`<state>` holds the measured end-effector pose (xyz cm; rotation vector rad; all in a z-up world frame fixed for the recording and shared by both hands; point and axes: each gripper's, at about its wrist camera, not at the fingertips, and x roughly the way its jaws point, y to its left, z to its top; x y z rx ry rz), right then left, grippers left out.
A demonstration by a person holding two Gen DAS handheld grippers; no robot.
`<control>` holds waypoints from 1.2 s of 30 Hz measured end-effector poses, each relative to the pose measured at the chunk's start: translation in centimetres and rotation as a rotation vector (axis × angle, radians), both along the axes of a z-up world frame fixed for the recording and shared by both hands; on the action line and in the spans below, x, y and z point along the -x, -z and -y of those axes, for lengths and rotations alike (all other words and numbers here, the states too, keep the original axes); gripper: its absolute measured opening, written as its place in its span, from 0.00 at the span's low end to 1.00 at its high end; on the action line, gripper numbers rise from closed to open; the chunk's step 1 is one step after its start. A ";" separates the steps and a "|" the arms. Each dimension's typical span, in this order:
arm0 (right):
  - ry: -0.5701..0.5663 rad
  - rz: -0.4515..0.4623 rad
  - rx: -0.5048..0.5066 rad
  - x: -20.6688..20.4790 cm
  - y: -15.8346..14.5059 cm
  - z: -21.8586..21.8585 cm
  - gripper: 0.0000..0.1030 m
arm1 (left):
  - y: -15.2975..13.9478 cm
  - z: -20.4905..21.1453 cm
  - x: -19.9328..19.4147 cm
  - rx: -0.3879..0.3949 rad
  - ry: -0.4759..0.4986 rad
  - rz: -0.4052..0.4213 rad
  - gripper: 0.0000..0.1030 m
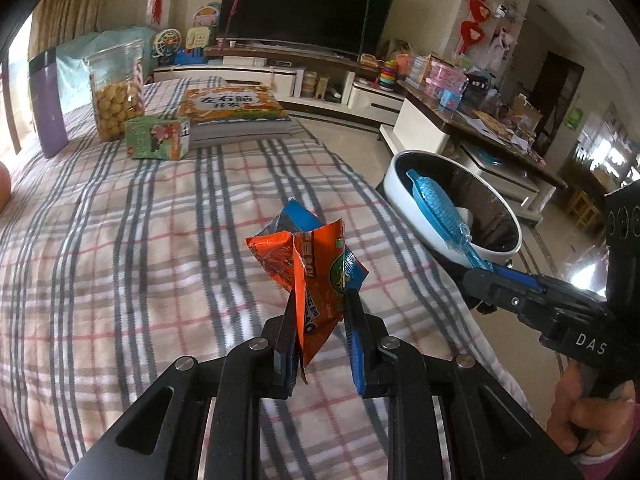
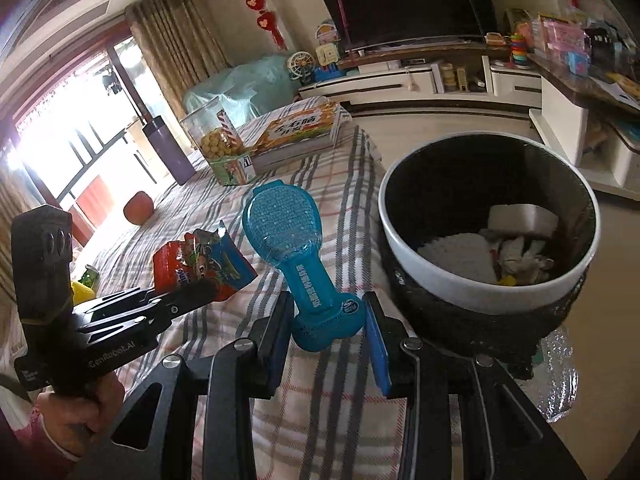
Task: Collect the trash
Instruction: 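Carry the orange wrapper and blue brush toward the bin with both grippers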
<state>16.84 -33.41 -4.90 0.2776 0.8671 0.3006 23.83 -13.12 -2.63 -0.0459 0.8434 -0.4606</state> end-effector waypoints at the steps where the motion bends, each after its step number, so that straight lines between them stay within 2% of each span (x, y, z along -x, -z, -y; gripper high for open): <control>1: 0.000 -0.001 -0.002 0.1 0.0 0.0 0.34 | 0.0 0.1 0.0 -0.001 0.002 0.001 0.18; 9: -0.019 -0.028 0.011 0.2 1.0 -0.8 0.34 | 0.5 -0.8 0.4 -0.010 -0.013 -0.010 0.18; 14: -0.043 -0.072 0.076 -0.3 2.6 -2.8 0.35 | 1.6 -2.4 0.7 -0.004 -0.044 -0.040 0.18; 17: -0.052 -0.083 0.118 -0.5 2.9 -3.5 0.39 | 1.8 -3.0 0.9 0.011 -0.044 -0.053 0.18; 19: -0.078 -0.078 0.107 -0.8 2.5 -3.4 0.52 | 1.9 -3.3 0.7 0.018 -0.038 -0.062 0.19; 21: -0.103 -0.059 0.135 -1.1 1.8 -3.6 0.54 | 2.2 -3.7 0.5 0.034 -0.024 -0.080 0.19; 26: -0.197 -0.026 0.225 -1.7 1.3 -5.0 0.54 | 3.0 -5.2 -0.8 0.069 -0.042 -0.129 0.23; 30: -0.260 -0.025 0.289 -2.1 2.1 -6.4 0.53 | 2.9 -6.3 -1.1 0.070 -0.095 -0.118 0.43; 32: -0.259 -0.050 0.301 -2.5 3.0 -6.6 0.52 | 2.9 -6.3 -0.9 0.078 -0.110 -0.114 0.44; 35: -0.228 -0.048 0.295 -2.4 3.5 -6.5 0.46 | 3.1 -6.0 -0.8 0.084 -0.119 -0.106 0.46; 36: -0.219 -0.046 0.293 -2.3 3.5 -6.5 0.37 | 3.1 -5.8 -0.8 0.078 -0.119 -0.100 0.46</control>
